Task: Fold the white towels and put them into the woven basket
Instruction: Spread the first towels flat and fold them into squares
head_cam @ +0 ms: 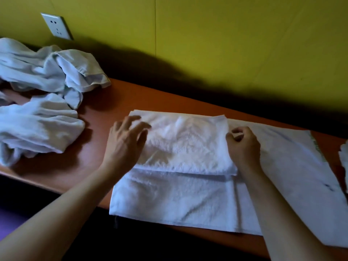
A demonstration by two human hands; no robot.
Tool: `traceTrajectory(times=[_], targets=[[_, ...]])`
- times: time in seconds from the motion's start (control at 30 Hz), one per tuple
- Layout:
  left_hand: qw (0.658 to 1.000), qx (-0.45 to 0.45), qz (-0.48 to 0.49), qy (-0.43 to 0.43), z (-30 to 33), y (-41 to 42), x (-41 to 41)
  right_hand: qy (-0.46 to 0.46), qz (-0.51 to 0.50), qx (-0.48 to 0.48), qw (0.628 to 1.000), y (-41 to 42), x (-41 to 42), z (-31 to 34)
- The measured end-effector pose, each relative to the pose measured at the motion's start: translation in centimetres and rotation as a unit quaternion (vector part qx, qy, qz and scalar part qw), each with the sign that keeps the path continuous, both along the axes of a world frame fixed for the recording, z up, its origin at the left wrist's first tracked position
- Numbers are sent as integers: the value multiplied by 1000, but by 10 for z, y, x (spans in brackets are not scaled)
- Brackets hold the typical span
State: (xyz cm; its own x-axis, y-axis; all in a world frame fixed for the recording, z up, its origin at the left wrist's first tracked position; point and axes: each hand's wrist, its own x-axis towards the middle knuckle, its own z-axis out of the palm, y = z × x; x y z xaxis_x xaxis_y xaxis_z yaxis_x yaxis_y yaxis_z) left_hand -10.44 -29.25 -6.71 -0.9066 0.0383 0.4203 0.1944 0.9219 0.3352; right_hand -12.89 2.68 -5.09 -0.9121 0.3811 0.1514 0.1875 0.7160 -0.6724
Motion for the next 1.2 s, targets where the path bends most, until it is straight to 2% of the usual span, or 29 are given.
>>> traceTrajectory(times=[0.07,0.13,0.23,0.33,0.43,0.5,0.57,0.63,0.77,0.9,1.03,1.2], targets=[[998,-53,-33,-24,1,6,27,-31,-11,8,999,2,24,0],[994,-92,-21,-53,0,6,47,-75,-23,20,997,3,45,-1],[990,-90,9,-105,-10,-1,64,-174,-30,13,984,1,62,-2],[983,-68,-3,-172,-17,-4,72,-216,-67,-109,968,0,60,4],[982,-42,-2,-185,-16,-3,74,-236,-120,-283,922,-4,54,15],[982,-27,1,-185,-12,-2,74,-202,-113,-300,925,-11,51,18],[982,-5,-3,-189,-12,-2,73,-135,-86,-224,961,-22,46,23],[981,39,-5,-191,-11,-5,72,-80,-57,-158,983,-41,39,33],[974,156,32,-162,-10,-15,72,1,22,-77,997,-98,30,56],[942,270,101,-173,-10,-32,68,79,127,-1,989,-169,31,64],[909,352,126,-183,-8,-51,63,32,216,29,975,-226,39,46],[893,388,126,-191,-7,-58,61,-65,270,128,952,-257,52,32]])
